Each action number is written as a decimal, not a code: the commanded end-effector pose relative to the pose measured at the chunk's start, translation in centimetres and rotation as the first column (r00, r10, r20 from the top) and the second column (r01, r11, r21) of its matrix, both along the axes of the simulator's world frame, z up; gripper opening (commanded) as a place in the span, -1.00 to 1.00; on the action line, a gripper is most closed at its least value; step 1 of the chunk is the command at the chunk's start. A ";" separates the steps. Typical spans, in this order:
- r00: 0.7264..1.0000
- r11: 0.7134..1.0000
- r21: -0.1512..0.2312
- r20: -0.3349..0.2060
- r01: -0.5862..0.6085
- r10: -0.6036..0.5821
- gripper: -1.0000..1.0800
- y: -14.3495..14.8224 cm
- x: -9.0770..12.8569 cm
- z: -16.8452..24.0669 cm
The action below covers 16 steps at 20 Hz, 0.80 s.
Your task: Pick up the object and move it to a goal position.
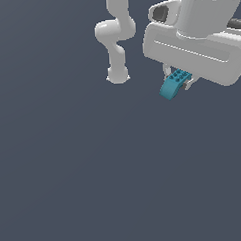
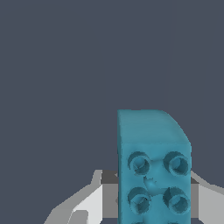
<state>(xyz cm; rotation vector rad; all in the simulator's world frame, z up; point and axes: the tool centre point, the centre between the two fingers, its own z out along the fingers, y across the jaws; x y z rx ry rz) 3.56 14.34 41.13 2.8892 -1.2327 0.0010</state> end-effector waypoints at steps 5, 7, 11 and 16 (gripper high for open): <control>1.000 1.000 0.000 0.000 0.000 0.000 -1.00 0.7 0.3 2.7; 1.000 1.000 0.000 0.000 0.000 0.000 -1.00 0.9 0.4 3.2; 1.000 1.000 0.000 0.000 0.000 0.000 -1.00 1.1 0.5 3.8; 1.000 1.000 0.000 0.000 0.000 0.000 -1.00 1.1 0.6 4.0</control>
